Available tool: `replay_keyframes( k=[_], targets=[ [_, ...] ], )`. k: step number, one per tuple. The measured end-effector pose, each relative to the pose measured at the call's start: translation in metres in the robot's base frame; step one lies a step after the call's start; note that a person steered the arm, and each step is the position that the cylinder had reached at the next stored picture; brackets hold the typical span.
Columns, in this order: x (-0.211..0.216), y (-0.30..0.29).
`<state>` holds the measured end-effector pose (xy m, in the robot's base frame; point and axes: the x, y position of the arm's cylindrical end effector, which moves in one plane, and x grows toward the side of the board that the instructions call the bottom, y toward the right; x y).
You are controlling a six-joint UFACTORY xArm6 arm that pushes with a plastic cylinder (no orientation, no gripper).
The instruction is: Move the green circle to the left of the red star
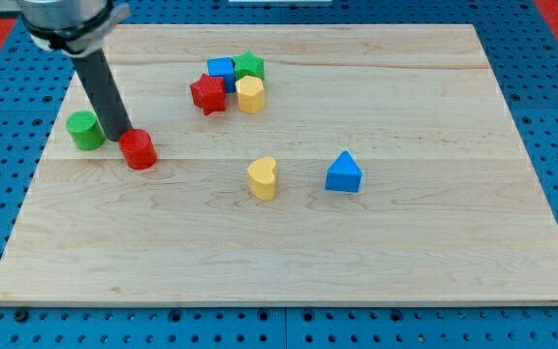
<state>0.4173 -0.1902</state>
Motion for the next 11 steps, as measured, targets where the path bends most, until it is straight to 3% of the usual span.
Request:
replay_keyframes(
  k=[2,3,4,5,6,8,10,11],
  targets=[
    [0.027,0.014],
    [0.072,-0.01],
    [0.059,-0.053],
    [0.01,-0.053],
    [-0.004,-0.05],
    [-0.01,-0.11],
    [-0.031,-0.031],
    [-0.05,-0.043]
  ],
)
